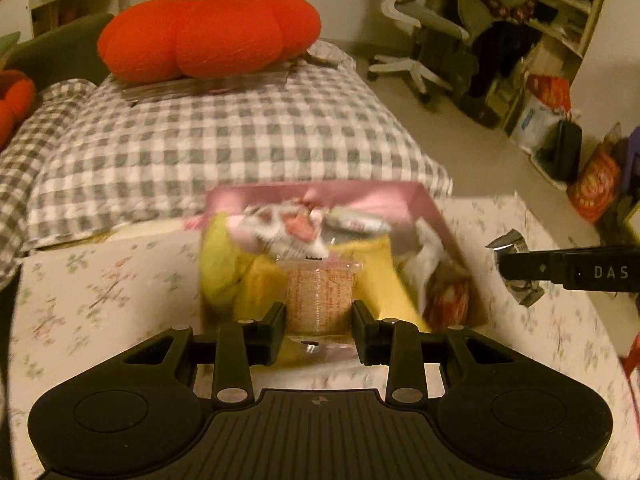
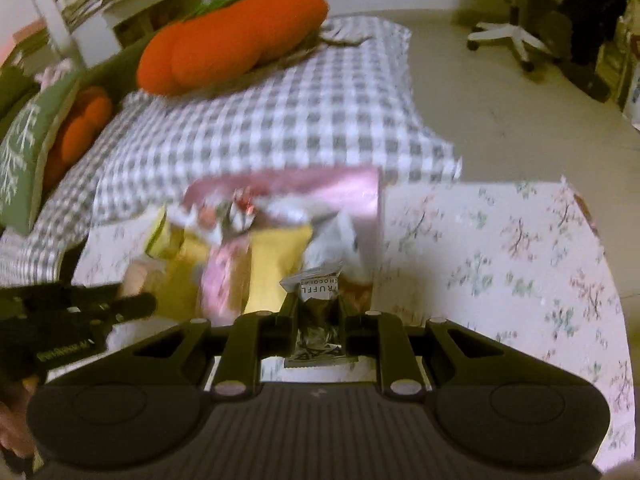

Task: Organize snacks
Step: 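Carry both held snacks over the box and lower them inside, then open both grippers to release the snacks into the box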

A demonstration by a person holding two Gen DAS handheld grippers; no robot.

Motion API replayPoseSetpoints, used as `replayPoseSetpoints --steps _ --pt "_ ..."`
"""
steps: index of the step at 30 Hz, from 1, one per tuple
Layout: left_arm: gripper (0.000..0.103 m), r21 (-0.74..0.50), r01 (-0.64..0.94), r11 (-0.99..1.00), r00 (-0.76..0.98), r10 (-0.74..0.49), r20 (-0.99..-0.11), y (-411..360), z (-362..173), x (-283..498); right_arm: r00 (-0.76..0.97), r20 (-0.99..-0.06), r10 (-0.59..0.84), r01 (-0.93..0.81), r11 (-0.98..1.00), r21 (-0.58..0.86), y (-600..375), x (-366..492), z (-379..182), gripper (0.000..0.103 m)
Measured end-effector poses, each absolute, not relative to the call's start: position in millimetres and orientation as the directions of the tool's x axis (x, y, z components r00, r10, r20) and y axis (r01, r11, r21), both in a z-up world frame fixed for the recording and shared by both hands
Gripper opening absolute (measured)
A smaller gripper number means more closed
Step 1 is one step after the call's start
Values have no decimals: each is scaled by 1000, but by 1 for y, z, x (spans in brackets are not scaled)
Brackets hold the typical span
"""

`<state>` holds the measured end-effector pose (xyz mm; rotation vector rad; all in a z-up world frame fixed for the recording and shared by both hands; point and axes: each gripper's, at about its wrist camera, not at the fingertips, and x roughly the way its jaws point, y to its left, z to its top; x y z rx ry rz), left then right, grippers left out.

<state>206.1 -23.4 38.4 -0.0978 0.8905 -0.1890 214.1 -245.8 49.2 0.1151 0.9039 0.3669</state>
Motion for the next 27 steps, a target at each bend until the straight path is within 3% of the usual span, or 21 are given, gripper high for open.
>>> replayPoseSetpoints --steps 4,17,20,22,27 --pt "32 -210 102 972 630 -227 -743 -33 28 227 557 -734 388 -227 922 315 -246 233 39 18" --pt "34 -205 81 975 691 -203 -694 -45 6 273 548 -700 458 -152 877 455 -238 275 16 18" --pt "39 -180 91 979 705 -191 -683 -45 5 270 575 -677 459 -147 872 466 -236 276 19 18" --pt "48 -183 94 979 707 -195 -680 -42 8 266 581 -668 466 -135 864 485 -238 277 20 22" --pt "51 -194 82 978 721 -193 -666 -33 24 257 624 -652 432 -122 877 465 -243 269 30 27"
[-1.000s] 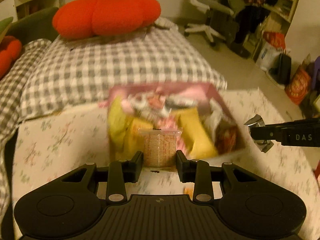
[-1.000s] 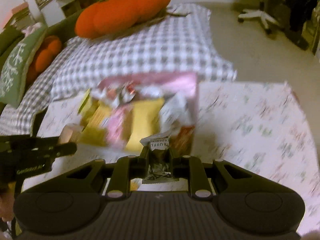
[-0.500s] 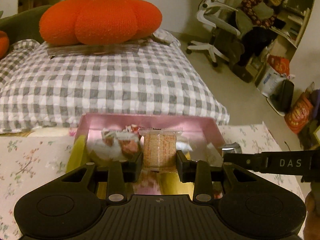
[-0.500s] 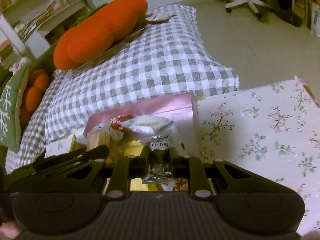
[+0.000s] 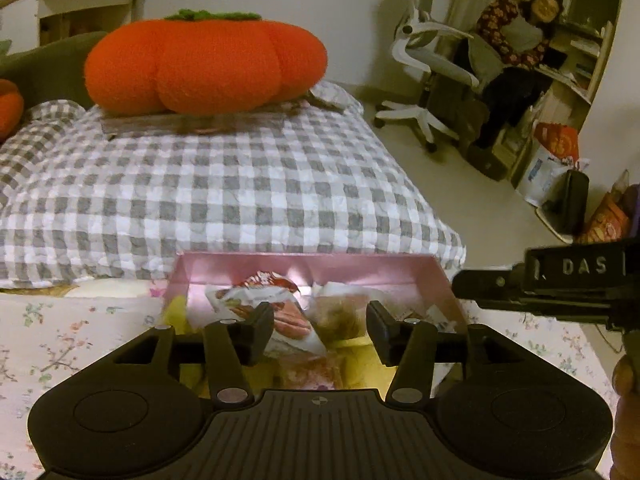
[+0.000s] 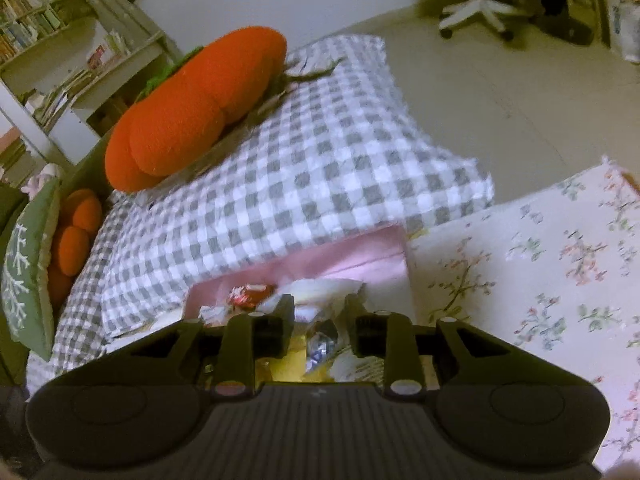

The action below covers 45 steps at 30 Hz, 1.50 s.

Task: Organize snacks
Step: 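Open both grippers to release the snacks into the box, then move both grippers back toward the gold bar and yellow-white packet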

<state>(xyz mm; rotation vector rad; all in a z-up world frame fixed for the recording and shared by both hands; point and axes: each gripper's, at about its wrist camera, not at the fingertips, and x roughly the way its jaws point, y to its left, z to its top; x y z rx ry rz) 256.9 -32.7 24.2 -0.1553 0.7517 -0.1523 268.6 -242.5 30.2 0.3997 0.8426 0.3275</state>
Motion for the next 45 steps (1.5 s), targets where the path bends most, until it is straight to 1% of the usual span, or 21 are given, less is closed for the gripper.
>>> replayPoseSetpoints --steps 10,16,17,19,20,23,26,29,32,34,36,39,42,45 --pt "51 -195 65 979 714 -182 -676 -20 49 247 623 -654 429 -145 885 442 -243 256 42 27" --pt "51 -156 63 986 698 -155 -699 -14 56 237 615 -662 428 -163 891 424 -239 246 51 29" --pt "51 -151 68 986 694 -155 -703 -12 57 234 615 -665 424 -166 894 416 -238 244 53 30" --pt "58 -130 77 989 684 -147 -714 -9 58 228 607 -673 424 -169 895 412 -236 240 54 33" --pt "58 -117 81 990 680 -141 -719 -8 58 224 601 -677 426 -169 895 413 -236 239 55 35" --pt "58 -76 112 991 666 -131 -734 -3 58 211 587 -693 419 -168 900 402 -233 231 55 36" --pt "59 -37 150 988 652 -127 -747 2 59 194 572 -711 409 -163 906 391 -231 223 53 42" --pt "61 -8 183 983 629 -123 -768 8 56 177 558 -725 405 -161 909 384 -231 213 51 48" --pt "62 12 187 982 598 -104 -794 11 51 160 542 -738 401 -170 913 372 -227 201 47 53" --pt "62 17 169 985 568 -83 -819 11 46 150 520 -755 400 -182 915 360 -222 193 42 53" --pt "64 22 112 993 527 -41 -849 12 38 138 500 -773 390 -193 920 340 -215 185 37 56" --pt "65 -11 31 999 448 -24 -894 12 25 118 477 -798 369 -205 929 307 -206 173 32 59" --pt "76 -55 -58 997 388 -28 -921 13 16 102 455 -817 355 -207 934 291 -199 164 28 65" --pt "77 -88 -129 988 366 -36 -930 14 11 88 432 -832 349 -205 936 286 -194 155 24 69"
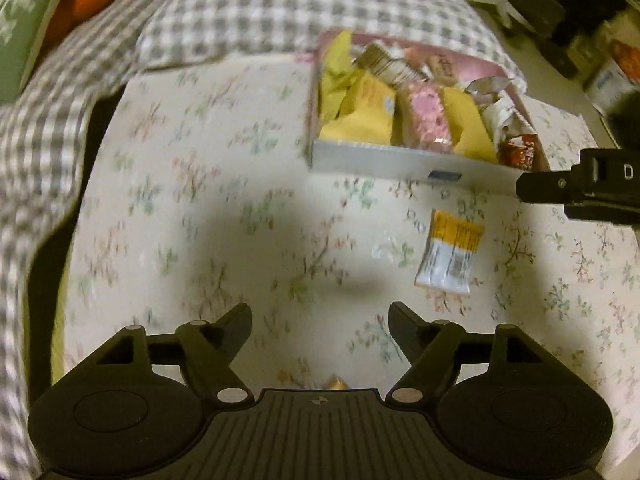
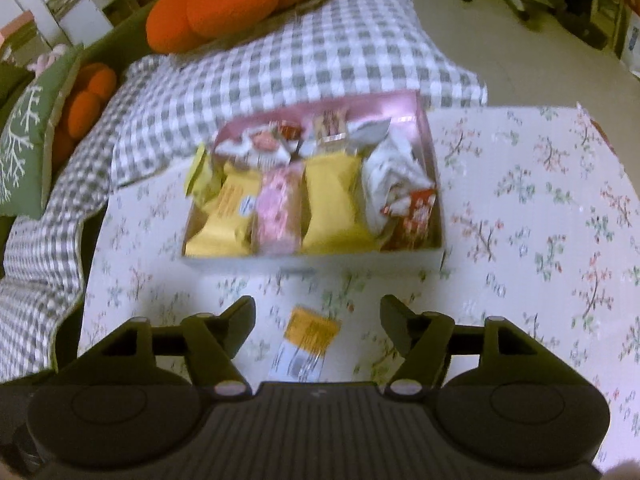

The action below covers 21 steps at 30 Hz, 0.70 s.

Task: Organize snacks
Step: 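Move both grippers back toward the gold bar and yellow-white packet, then grasp the gold bar with the left gripper while the right grasps the yellow-white packet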

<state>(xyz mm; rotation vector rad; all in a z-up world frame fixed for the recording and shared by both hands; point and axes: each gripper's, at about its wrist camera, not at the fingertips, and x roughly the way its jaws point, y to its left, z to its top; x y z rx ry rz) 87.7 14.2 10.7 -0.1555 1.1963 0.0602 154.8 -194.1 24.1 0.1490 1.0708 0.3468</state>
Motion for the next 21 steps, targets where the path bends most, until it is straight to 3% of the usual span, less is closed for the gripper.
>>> replayPoseSetpoints --steps 6,21 --pt "78 -111 -216 970 330 -35 -943 3 -2 56 412 -844 342 -206 938 279 -189 139 14 78" --pt "78 -51 -281 958 269 28 -963 -38 -45 24 382 -868 319 -261 938 229 -184 133 -1 82"
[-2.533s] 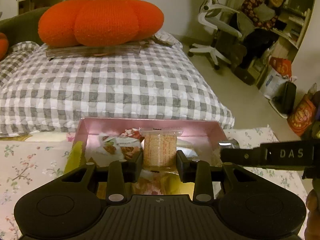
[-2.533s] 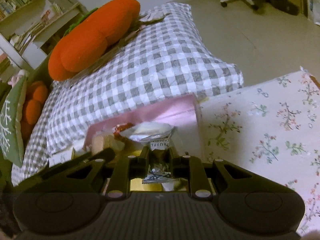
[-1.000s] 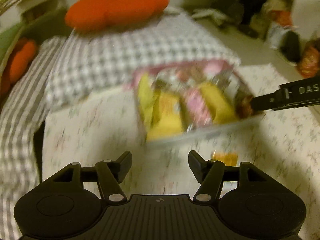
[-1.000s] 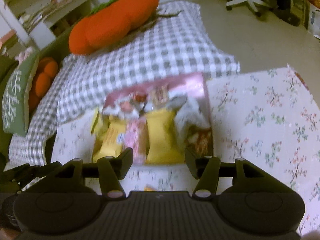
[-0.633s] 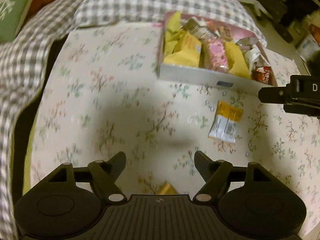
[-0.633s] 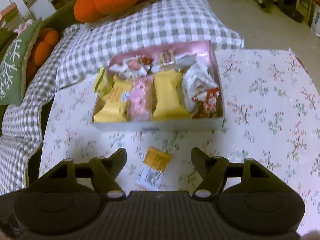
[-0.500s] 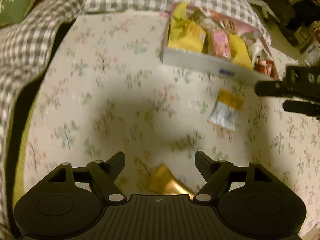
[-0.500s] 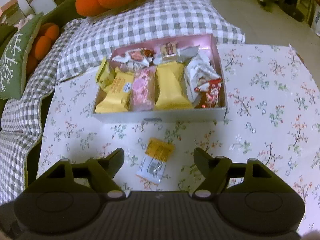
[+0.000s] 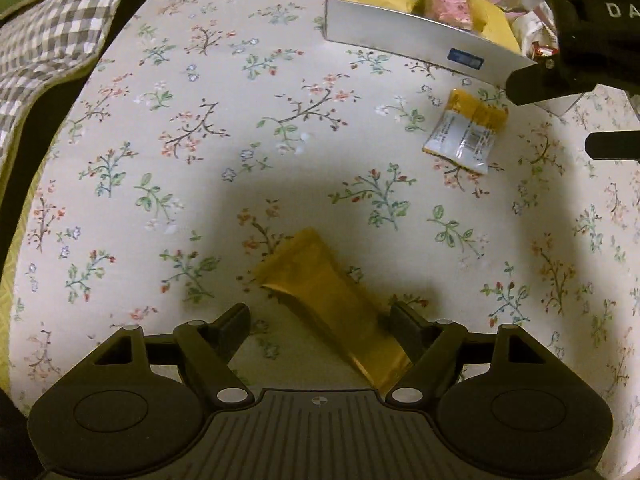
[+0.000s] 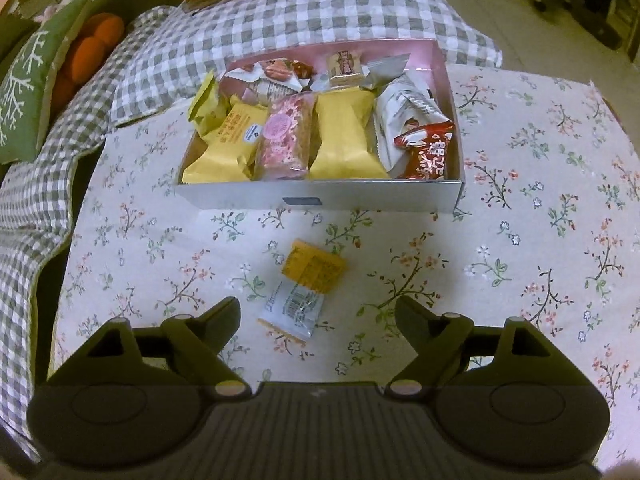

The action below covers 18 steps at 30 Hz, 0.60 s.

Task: Organize snacks
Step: 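Grasp the gold bar with the left gripper while the right grasps the yellow-white packet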

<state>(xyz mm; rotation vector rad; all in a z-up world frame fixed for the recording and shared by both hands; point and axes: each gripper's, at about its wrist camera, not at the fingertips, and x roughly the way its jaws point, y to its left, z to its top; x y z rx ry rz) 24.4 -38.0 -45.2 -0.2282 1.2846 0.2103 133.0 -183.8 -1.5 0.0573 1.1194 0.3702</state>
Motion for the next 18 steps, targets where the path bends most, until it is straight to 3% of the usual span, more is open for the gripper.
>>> replayPoseSetpoints --steps 8,13,18 --pt "74 -52 -272 961 314 37 -949 -47 -47 26 383 -865 325 -275 934 228 -181 134 0 82" --pt "41 -61 -210 976 360 19 -933 -52 -43 29 380 -867 322 -275 934 227 -180 136 -1 82" --pt "30 -82 -174 981 369 -12 -929 -51 -41 29 380 -868 320 -274 935 225 -181 135 -2 82"
